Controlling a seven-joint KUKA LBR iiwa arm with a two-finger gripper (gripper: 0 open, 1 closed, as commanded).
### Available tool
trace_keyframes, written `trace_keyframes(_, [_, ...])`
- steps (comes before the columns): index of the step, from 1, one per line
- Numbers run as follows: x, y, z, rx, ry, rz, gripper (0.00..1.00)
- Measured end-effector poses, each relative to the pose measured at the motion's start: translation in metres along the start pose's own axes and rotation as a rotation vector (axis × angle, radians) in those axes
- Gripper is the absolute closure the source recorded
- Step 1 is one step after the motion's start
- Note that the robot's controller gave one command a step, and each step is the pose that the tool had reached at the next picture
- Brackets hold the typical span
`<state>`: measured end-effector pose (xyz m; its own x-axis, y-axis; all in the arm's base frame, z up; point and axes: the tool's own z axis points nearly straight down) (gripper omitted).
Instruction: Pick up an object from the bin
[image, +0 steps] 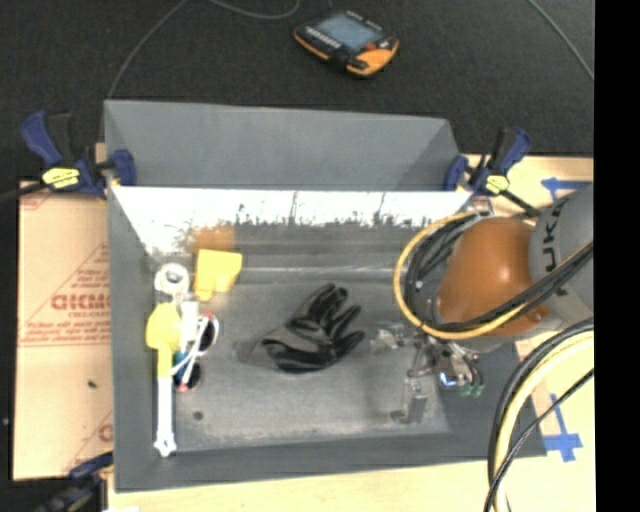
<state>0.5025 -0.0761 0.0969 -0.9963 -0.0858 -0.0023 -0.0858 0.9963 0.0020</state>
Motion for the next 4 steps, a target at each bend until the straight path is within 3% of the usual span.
trace_keyframes(1, [0.003,0.003,-0.007,0.003,0.0,0.015,0.0])
trace_keyframes(2, [-0.002,0.002,-0.082,0.002,0.002,-0.019,0.0])
trace_keyframes(3, [-0.004,0.002,-0.097,0.002,0.001,-0.023,0.0])
trace_keyframes(4, [-0.066,-0.028,-0.033,0.003,-0.012,0.092,0.0])
